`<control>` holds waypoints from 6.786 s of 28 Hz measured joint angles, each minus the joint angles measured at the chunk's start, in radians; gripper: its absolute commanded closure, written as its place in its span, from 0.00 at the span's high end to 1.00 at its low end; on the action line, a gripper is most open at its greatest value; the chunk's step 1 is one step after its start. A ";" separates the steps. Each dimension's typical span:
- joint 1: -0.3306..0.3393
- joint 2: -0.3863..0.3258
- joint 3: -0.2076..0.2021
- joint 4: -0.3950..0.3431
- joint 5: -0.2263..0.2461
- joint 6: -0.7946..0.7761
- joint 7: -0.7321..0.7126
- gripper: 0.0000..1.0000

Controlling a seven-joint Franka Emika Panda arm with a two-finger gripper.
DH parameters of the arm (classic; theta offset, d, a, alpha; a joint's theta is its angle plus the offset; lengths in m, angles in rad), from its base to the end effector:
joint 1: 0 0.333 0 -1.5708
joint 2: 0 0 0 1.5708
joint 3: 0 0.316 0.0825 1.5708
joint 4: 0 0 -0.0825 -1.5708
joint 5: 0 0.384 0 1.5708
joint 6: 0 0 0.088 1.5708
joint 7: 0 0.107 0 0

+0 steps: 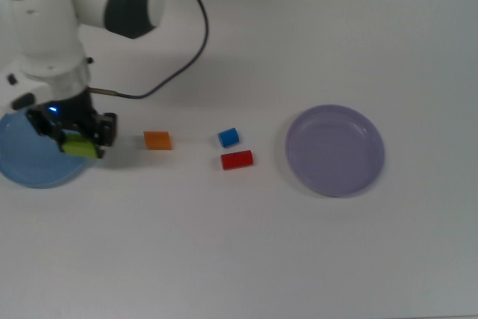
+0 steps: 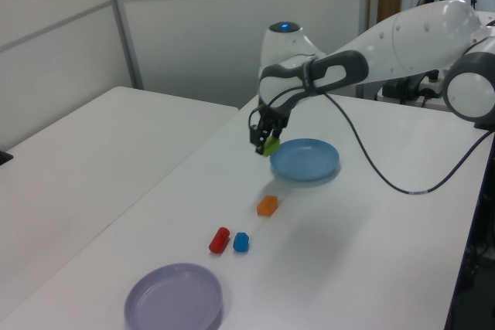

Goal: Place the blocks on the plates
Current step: 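Carry the green block to the light blue plate and release it, then move the gripper to the orange block and grasp it, then carry the orange block onto the light blue plate and release, then move the gripper to the red block and grasp it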

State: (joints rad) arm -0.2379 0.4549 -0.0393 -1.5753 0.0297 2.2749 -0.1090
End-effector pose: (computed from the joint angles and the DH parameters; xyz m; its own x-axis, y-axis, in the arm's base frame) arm 0.6794 -0.1884 0.4020 0.9552 -0.1702 0.2422 -0.1796 -0.9836 0.0171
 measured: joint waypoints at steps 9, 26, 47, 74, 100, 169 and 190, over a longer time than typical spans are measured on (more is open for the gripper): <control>-0.105 0.049 0.000 -0.009 0.000 0.040 -0.132 0.29; -0.106 0.111 0.003 -0.008 -0.029 0.129 -0.159 0.88; -0.034 0.048 0.033 -0.004 -0.038 0.004 -0.128 1.00; 0.133 0.003 0.033 -0.173 -0.039 -0.082 0.030 0.42; 0.002 -0.038 0.006 -0.089 -0.039 -0.062 0.021 0.23; 0.352 0.067 0.064 -0.049 -0.044 -0.079 0.095 1.00; 0.357 0.087 0.059 -0.041 -0.054 -0.079 0.118 0.46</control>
State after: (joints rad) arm 0.1186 0.5415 0.0199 -1.6166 -0.0246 2.1963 0.0093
